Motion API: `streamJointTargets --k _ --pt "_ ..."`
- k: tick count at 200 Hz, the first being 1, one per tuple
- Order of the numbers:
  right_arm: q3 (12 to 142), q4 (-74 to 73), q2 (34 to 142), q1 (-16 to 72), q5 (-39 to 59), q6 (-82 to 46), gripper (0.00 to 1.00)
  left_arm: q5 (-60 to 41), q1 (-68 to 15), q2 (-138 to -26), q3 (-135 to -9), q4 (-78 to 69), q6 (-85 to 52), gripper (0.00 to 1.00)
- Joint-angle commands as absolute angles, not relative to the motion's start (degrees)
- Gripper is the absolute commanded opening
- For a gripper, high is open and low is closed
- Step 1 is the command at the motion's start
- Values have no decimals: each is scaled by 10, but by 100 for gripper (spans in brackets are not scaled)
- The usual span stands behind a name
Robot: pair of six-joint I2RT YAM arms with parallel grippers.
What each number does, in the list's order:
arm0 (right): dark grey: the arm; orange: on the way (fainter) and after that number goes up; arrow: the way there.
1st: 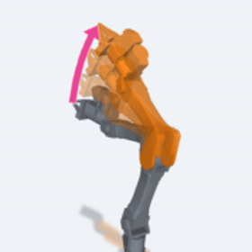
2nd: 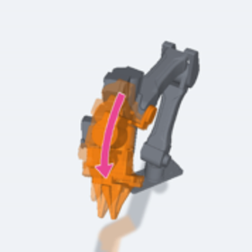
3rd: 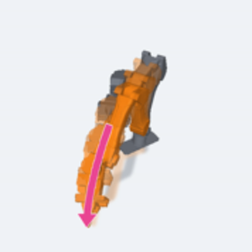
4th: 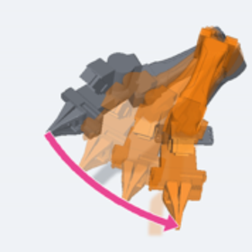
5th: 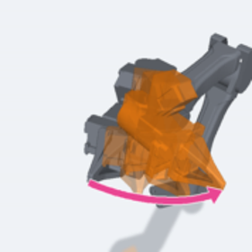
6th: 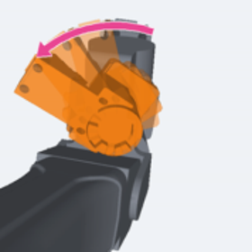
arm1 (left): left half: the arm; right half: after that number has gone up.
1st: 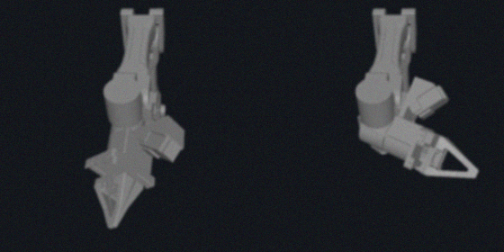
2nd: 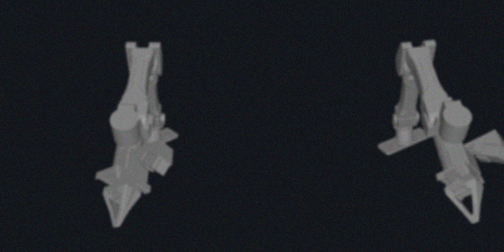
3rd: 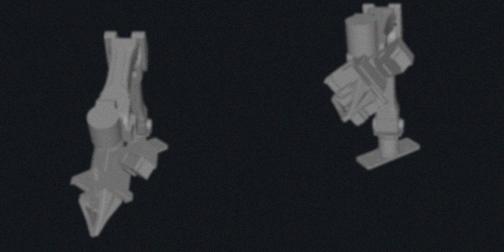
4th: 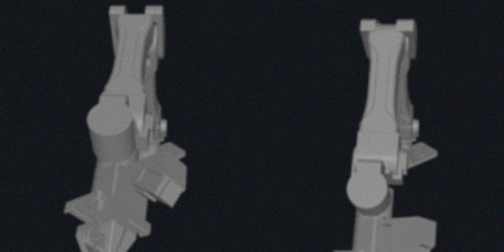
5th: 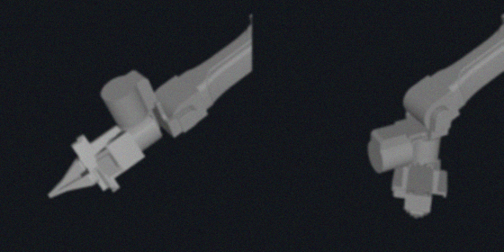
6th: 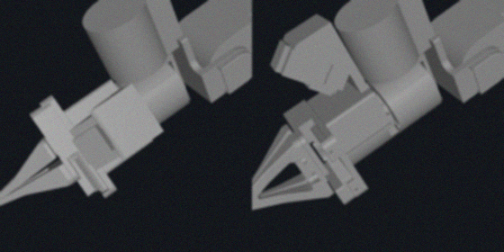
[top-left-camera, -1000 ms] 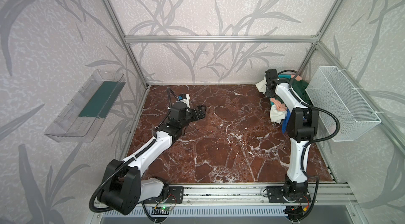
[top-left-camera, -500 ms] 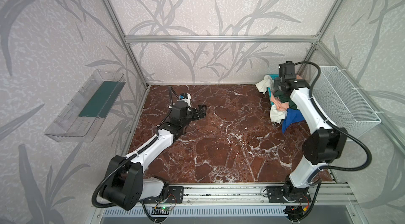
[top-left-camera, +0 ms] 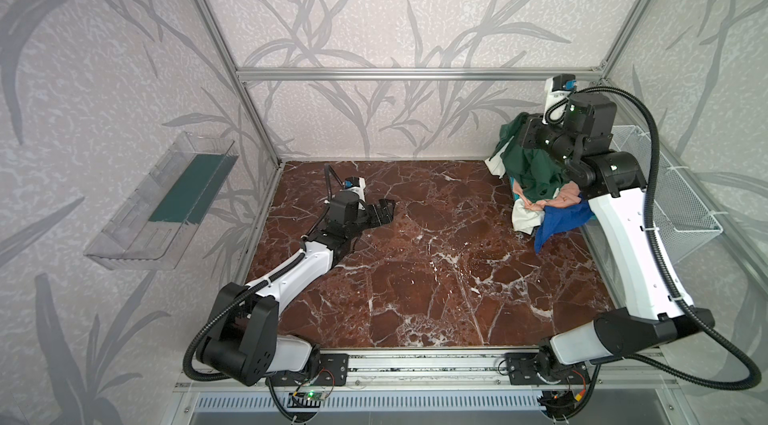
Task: Fold and stack the t-shirts
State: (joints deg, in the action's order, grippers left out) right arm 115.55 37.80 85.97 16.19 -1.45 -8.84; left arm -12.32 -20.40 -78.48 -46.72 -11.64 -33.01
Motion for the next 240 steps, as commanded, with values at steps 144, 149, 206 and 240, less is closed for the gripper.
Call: streamJointTargets --k 144,149,206,240 --pt "1411 583 1174 329 34 -124 99 65 -206 -495 -342 5 -295 99" --pt "1409 588 1172 328 33 -125 99 66 -207 -490 -337 8 -296 99" --pt "1182 580 1046 316 -25 -178 99 53 -207 -515 -316 31 -312 99" --pt "843 369 872 310 19 -203 99 49 -206 -576 -326 51 -322 99"
